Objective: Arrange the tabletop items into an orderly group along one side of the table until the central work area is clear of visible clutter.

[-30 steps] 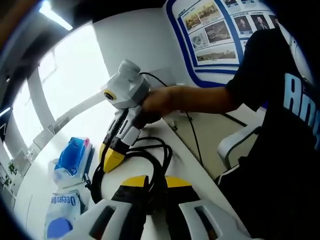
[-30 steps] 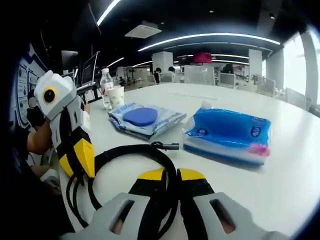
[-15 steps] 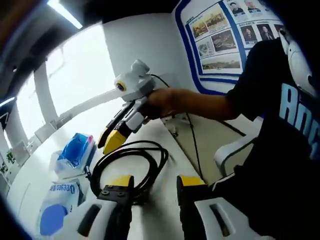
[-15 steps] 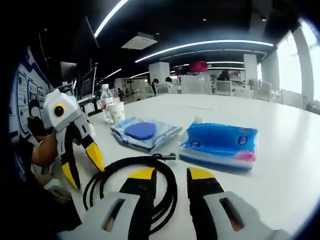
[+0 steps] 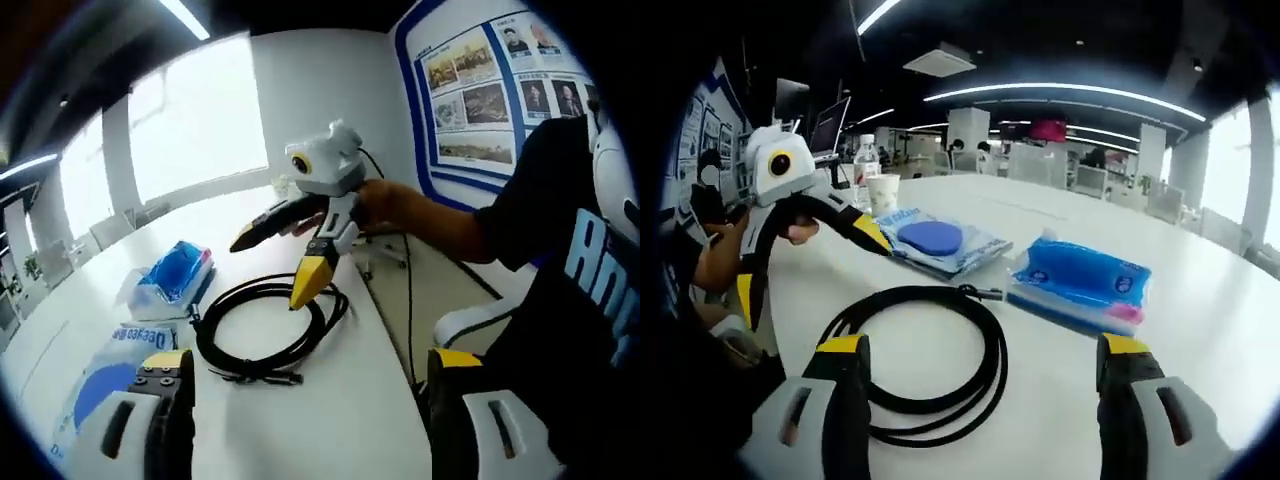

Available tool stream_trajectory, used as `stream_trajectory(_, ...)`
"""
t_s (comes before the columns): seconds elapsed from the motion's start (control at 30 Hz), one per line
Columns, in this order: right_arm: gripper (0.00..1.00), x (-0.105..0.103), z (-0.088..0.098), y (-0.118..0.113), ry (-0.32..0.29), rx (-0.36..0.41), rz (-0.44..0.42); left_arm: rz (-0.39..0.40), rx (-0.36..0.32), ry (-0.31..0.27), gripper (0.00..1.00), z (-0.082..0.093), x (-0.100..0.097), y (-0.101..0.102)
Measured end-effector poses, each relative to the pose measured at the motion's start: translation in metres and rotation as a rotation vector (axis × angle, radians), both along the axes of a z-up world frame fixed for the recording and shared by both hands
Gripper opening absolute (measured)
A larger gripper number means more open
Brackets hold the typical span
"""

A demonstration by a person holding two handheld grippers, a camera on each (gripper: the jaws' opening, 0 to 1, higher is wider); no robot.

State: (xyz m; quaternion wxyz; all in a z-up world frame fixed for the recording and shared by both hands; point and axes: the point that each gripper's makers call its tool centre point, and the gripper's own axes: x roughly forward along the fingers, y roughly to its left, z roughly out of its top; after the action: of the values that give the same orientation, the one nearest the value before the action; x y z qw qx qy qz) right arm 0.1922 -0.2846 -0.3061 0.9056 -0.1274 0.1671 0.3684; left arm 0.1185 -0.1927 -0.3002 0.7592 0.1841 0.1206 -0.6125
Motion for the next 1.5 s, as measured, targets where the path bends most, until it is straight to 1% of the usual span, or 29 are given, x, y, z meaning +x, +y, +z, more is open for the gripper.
stream_trajectory(0.03, 1.00, 0.001, 0.000, -0.001, -0.003, 0.001, -0.011, 0.014, -0.004, 0.007, 1.00, 0.000, 0.001, 0.001)
stream_trajectory(0.07, 1.00, 0.002, 0.000, -0.003, 0.005, 0.002, -0.022, 0.025, 0.000, 0.016, 1.00, -0.002, 0.002, 0.003)
stream_trajectory(0.17, 1.00, 0.003, -0.002, -0.005, 0.015, 0.009, -0.033, 0.037, 0.006, 0.021, 1.00, -0.004, 0.004, 0.008)
stream_trajectory(0.4, 1.00, -0.001, -0.004, -0.004, 0.015, 0.008, -0.026, 0.064, -0.016, 0.023, 1.00, 0.000, 0.007, 0.019)
stream_trajectory(0.57, 1.00, -0.002, -0.002, -0.005, 0.010, 0.012, -0.029, 0.086, -0.016, 0.016, 1.00, 0.005, 0.020, 0.039)
stream_trajectory(0.6, 1.00, -0.002, -0.001, -0.005, 0.008, 0.012, -0.031, 0.093, -0.019, 0.015, 1.00, 0.007, 0.029, 0.048)
stream_trajectory(0.63, 1.00, -0.003, -0.001, -0.006, 0.007, 0.011, -0.033, 0.096, -0.021, 0.013, 1.00, 0.008, 0.031, 0.052)
stream_trajectory(0.7, 1.00, -0.003, 0.000, -0.007, 0.004, 0.008, -0.036, 0.109, -0.028, 0.015, 1.00, 0.009, 0.031, 0.055)
stream_trajectory(0.83, 1.00, -0.004, 0.003, -0.009, 0.000, 0.011, -0.039, 0.154, -0.035, -0.001, 1.00, 0.009, 0.026, 0.064)
stream_trajectory(0.93, 1.00, -0.006, 0.003, -0.010, 0.001, 0.008, -0.042, 0.178, -0.056, 0.001, 1.00, 0.011, 0.023, 0.071)
stream_trajectory(1.0, 1.00, -0.007, 0.003, -0.011, 0.006, 0.008, -0.044, 0.194, -0.053, 0.005, 1.00, 0.009, 0.021, 0.075)
stream_trajectory(1.13, 1.00, -0.009, 0.004, -0.013, 0.003, 0.014, -0.049, 0.226, -0.074, 0.009, 1.00, 0.011, 0.020, 0.084)
stream_trajectory(1.27, 1.00, -0.011, 0.005, -0.016, 0.004, 0.020, -0.054, 0.263, -0.096, 0.004, 1.00, 0.016, 0.017, 0.099)
stream_trajectory(1.5, 1.00, -0.012, 0.005, -0.021, 0.007, 0.019, -0.065, 0.316, -0.099, -0.013, 1.00, 0.018, 0.011, 0.127)
